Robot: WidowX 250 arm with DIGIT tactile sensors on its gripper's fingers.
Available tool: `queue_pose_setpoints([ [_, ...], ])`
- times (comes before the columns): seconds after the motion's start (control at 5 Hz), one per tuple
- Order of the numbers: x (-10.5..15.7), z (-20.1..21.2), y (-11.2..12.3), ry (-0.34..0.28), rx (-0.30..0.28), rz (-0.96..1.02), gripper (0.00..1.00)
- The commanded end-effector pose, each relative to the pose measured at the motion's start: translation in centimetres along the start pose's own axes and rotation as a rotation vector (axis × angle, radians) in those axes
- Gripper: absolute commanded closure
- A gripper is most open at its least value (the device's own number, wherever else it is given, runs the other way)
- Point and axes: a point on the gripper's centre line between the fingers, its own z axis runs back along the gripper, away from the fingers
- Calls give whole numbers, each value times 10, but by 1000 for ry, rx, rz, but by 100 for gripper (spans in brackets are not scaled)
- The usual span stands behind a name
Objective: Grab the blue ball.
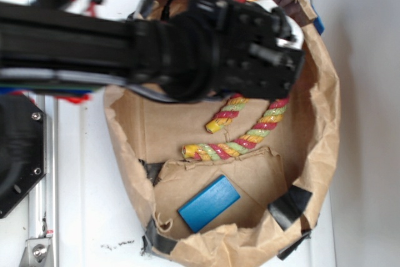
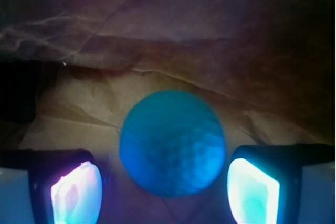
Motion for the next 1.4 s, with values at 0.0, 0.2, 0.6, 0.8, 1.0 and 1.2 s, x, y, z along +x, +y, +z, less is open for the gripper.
queue_pose_setpoints([
  [0.0, 12, 11, 3, -30, -5, 42, 0],
  [0.2, 12, 11, 5, -25, -4, 52, 100],
  [0.6, 10, 12, 7, -44, -8, 50, 100],
  [0.8, 9, 13, 9, -46, -16, 45, 100],
  [1.0, 8, 14, 10, -45, -20, 41, 100],
  [1.2, 8, 14, 10, -50, -23, 44, 100],
])
